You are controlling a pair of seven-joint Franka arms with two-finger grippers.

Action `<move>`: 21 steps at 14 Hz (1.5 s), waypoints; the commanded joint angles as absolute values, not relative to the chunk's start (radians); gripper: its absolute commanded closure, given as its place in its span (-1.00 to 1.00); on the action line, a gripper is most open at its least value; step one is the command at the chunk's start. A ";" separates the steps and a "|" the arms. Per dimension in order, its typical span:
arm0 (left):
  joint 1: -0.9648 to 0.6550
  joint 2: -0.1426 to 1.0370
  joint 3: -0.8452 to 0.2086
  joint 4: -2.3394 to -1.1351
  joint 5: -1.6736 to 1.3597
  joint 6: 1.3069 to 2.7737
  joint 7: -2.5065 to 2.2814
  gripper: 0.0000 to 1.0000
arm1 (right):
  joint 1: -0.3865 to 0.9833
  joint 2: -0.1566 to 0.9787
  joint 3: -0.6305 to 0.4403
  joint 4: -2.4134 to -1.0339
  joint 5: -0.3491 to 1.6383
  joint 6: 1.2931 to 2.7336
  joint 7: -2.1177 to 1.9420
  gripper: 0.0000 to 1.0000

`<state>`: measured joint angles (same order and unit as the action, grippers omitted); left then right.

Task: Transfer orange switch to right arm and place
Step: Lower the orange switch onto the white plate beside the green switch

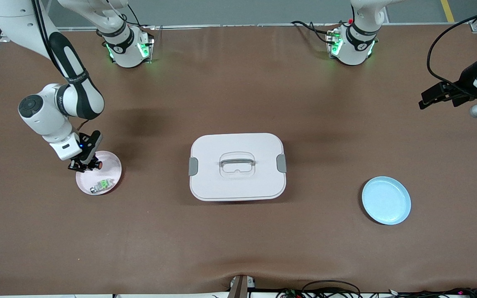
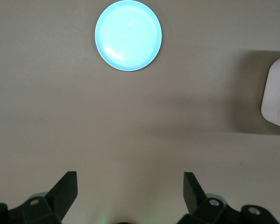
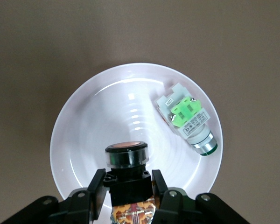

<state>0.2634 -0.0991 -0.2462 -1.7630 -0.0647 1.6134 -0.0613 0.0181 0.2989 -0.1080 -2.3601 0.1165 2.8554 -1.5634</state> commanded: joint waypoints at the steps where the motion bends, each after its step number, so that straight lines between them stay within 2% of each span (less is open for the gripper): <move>1: 0.270 -0.114 -0.250 -1.783 -0.045 1.637 -0.040 -1.00 | -0.005 0.310 -0.086 -2.368 0.149 2.875 -1.580 1.00; 7: 0.233 -0.106 -0.233 -1.779 -0.043 1.648 -0.040 -1.00 | -0.029 0.350 -0.046 -2.375 0.170 2.942 -1.580 1.00; 11: 0.054 -0.101 -0.065 -1.778 -0.040 1.647 -0.054 -1.00 | -0.110 0.379 0.038 -2.375 0.170 2.977 -1.580 1.00; 13: 0.012 -0.101 -0.025 -1.778 -0.038 1.649 -0.055 -1.00 | -0.158 0.391 0.083 -2.373 0.170 2.988 -1.582 1.00; 21: -0.012 -0.100 -0.009 -1.767 -0.037 1.647 -0.061 -1.00 | -0.163 0.407 0.089 -2.373 0.170 3.007 -1.582 1.00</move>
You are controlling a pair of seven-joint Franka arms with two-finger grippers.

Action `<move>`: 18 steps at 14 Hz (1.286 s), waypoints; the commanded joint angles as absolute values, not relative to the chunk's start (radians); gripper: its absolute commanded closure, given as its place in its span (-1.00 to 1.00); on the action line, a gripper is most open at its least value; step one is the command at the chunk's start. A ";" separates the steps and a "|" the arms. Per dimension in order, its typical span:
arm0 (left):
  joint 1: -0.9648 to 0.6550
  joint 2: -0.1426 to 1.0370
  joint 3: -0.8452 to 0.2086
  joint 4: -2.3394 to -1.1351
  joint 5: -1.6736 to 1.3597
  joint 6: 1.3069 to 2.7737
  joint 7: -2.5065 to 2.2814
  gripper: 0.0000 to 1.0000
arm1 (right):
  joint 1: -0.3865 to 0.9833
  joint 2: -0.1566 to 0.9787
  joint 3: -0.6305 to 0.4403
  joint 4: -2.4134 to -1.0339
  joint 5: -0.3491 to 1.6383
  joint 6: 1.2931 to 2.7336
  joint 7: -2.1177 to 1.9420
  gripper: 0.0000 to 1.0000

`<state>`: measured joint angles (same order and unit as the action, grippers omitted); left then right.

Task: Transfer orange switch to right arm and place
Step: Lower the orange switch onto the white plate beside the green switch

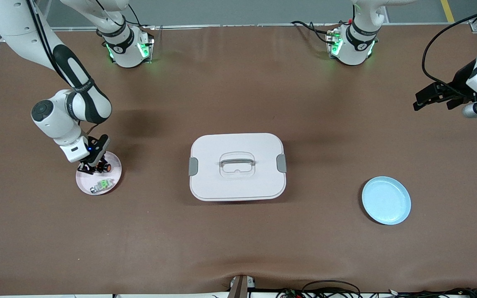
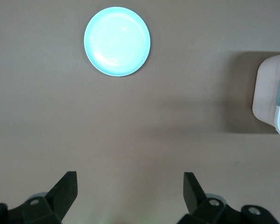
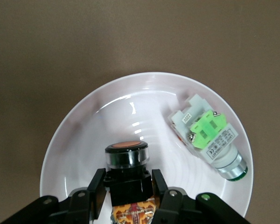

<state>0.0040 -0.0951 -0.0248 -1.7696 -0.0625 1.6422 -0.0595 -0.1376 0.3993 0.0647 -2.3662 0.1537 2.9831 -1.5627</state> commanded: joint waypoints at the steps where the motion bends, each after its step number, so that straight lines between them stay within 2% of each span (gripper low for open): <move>1: -0.008 -0.100 -0.009 -1.761 -0.037 1.647 -0.061 -1.00 | -0.163 0.408 0.089 -2.372 0.170 3.007 -1.582 1.00; 3: -0.008 -0.084 -0.009 -1.724 -0.038 1.646 -0.061 -1.00 | -0.164 0.410 0.089 -2.372 0.170 3.007 -1.582 1.00; 4: -0.008 -0.069 -0.011 -1.695 -0.038 1.643 -0.061 -1.00 | -0.164 0.411 0.089 -2.370 0.172 3.005 -1.569 0.82; 5: -0.011 -0.052 -0.011 -1.671 -0.037 1.643 -0.061 -1.00 | -0.164 0.413 0.089 -2.368 0.172 3.005 -1.565 -0.76; 6: -0.012 -0.037 -0.011 -1.645 -0.037 1.641 -0.060 -1.00 | -0.163 0.413 0.087 -2.364 0.172 3.002 -1.565 -1.00; 10: -0.015 -0.026 -0.017 -1.603 0.006 1.634 -0.055 -1.00 | -0.160 0.411 0.089 -2.361 0.172 2.999 -1.562 -1.00; 13: -0.017 -0.029 -0.066 -1.594 0.020 1.623 -0.058 -1.00 | -0.161 0.405 0.092 -2.358 0.172 2.987 -1.557 -1.00; 18: -0.009 -0.025 -0.089 -1.591 0.021 1.618 -0.052 -1.00 | -0.160 0.371 0.094 -2.323 0.172 2.864 -1.494 -1.00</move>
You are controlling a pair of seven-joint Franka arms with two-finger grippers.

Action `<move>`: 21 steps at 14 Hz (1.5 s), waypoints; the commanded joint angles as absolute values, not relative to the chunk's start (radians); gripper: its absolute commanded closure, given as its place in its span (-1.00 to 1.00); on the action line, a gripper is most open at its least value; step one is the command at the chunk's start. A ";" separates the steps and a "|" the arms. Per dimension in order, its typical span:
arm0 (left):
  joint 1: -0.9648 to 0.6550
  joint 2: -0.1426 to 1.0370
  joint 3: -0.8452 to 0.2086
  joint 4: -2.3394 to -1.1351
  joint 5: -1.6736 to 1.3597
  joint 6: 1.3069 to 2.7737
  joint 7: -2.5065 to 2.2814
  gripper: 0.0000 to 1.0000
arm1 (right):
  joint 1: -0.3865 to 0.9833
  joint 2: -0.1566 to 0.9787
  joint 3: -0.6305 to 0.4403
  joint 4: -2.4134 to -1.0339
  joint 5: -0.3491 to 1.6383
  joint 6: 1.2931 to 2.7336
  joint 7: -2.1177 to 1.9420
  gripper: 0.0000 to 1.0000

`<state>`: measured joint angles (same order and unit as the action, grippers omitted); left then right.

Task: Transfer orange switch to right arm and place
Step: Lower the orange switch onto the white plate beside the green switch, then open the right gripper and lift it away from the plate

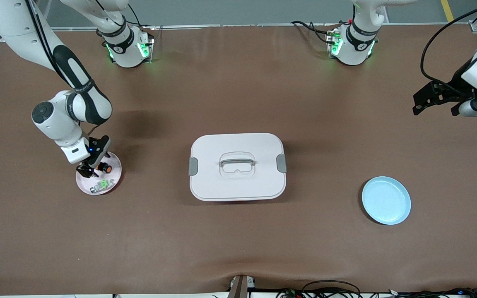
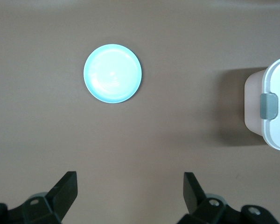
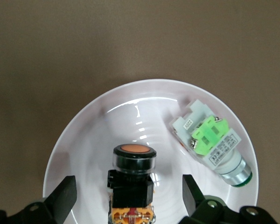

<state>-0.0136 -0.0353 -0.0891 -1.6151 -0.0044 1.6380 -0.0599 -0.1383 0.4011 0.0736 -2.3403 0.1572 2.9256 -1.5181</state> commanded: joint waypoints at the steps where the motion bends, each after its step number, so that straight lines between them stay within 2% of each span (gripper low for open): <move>1: -0.005 -0.025 -0.084 -1.589 0.021 1.618 -0.043 -1.00 | -0.158 0.358 0.094 -2.313 0.172 2.820 -1.462 -1.00; 6: 0.015 0.003 -0.078 -1.548 0.023 1.618 -0.041 -1.00 | -0.155 0.292 0.091 -2.240 0.170 2.610 -1.226 -1.00; 12: 0.017 0.006 -0.078 -1.554 0.025 1.617 -0.040 -1.00 | -0.163 0.244 0.058 -2.010 0.143 2.164 -0.903 -1.00; 21: 0.015 0.008 -0.078 -1.559 0.026 1.617 -0.041 -1.00 | -0.121 0.144 0.067 -1.769 0.052 1.741 -0.229 -1.00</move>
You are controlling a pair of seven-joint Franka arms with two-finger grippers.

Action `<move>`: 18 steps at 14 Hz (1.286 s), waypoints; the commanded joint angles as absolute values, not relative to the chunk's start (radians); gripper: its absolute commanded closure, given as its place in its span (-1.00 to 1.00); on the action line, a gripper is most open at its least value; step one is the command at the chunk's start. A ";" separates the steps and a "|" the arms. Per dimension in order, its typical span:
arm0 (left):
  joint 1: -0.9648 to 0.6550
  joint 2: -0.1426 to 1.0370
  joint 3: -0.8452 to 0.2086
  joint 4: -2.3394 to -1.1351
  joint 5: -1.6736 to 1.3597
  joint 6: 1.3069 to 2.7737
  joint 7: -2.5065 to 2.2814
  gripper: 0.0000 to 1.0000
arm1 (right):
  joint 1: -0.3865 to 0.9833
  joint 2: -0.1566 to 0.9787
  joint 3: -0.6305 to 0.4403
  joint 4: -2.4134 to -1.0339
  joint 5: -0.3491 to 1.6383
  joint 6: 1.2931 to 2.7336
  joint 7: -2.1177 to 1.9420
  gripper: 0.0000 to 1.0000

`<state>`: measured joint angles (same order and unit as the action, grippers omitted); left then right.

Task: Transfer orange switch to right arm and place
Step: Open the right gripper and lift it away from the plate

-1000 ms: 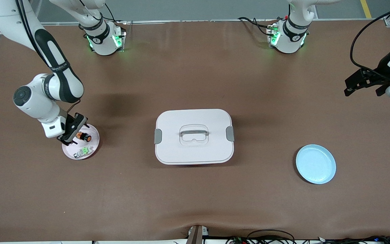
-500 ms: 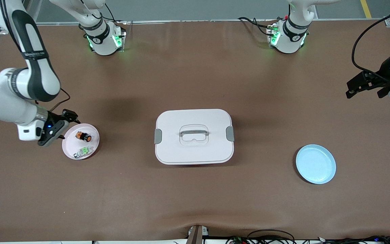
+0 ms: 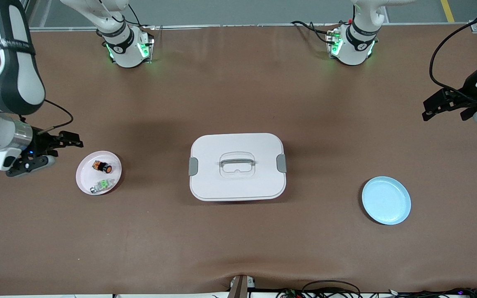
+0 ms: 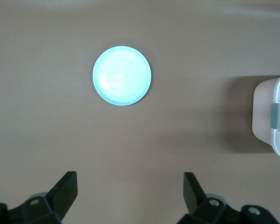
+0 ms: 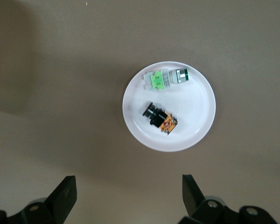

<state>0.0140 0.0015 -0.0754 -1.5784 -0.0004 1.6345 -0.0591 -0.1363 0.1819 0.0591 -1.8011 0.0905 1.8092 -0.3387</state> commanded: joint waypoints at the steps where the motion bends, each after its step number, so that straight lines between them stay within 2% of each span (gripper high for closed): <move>1: 0.015 0.009 -0.078 -1.559 0.026 1.617 -0.041 -1.00 | -0.120 0.131 0.069 -1.750 0.052 1.715 -0.198 -1.00; 8: 0.015 0.014 -0.078 -1.560 0.026 1.617 -0.040 -1.00 | -0.104 0.043 0.071 -1.692 0.043 1.625 -0.164 -1.00; 11: 0.017 0.014 -0.078 -1.554 0.023 1.617 -0.040 -1.00 | -0.060 0.037 0.075 -1.659 -0.050 1.612 -0.123 -1.00; 18: 0.012 0.014 -0.086 -1.551 0.022 1.617 -0.045 -1.00 | -0.074 0.046 0.063 -1.543 -0.054 1.562 -0.069 -1.00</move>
<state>0.0097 0.0060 -0.0816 -1.5763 -0.0003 1.6317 -0.0590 -0.0678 0.0441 0.0559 -1.5756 -0.0397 1.5801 -0.0899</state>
